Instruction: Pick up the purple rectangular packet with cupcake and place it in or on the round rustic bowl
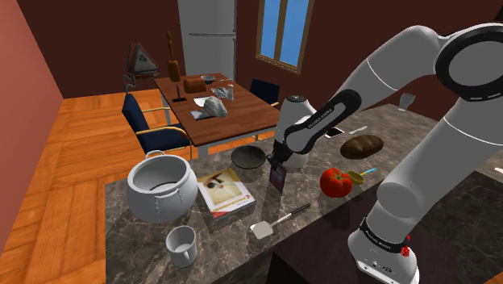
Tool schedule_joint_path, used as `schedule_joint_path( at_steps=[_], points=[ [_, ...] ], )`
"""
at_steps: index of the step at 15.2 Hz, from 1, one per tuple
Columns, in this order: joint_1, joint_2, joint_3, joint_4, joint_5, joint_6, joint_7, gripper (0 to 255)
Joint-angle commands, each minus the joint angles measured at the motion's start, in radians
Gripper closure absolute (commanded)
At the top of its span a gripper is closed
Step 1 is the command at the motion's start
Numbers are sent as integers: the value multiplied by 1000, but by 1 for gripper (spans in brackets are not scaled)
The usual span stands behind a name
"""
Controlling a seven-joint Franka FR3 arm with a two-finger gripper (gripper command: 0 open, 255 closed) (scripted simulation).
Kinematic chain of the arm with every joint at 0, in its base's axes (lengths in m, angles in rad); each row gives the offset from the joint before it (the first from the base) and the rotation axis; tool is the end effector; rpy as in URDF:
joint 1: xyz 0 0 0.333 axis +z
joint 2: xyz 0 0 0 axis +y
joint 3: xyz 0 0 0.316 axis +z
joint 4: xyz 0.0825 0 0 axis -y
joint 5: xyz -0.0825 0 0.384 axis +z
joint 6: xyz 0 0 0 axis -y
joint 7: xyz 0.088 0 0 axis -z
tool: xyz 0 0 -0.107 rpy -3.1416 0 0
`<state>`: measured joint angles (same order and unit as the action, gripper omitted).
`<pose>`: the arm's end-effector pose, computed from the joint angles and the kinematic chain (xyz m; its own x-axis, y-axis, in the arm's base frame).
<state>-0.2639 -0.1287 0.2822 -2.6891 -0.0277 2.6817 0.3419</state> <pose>0.4210 0.0059 0.2836 0.9481 -0.2923 0.1252 -0.2957 -0.9552 0.0094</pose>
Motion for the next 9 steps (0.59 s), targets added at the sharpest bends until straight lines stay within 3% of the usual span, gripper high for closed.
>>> schedule_joint_path(
  at_steps=[1, 4, 9],
  points=[
    [0, 0, 0, 0, 0, 0, 0, 255],
    [0, 0, 0, 0, 0, 0, 0, 255],
    [13, -70, -9, 15, 37, -83, -30, 255]
  ],
)
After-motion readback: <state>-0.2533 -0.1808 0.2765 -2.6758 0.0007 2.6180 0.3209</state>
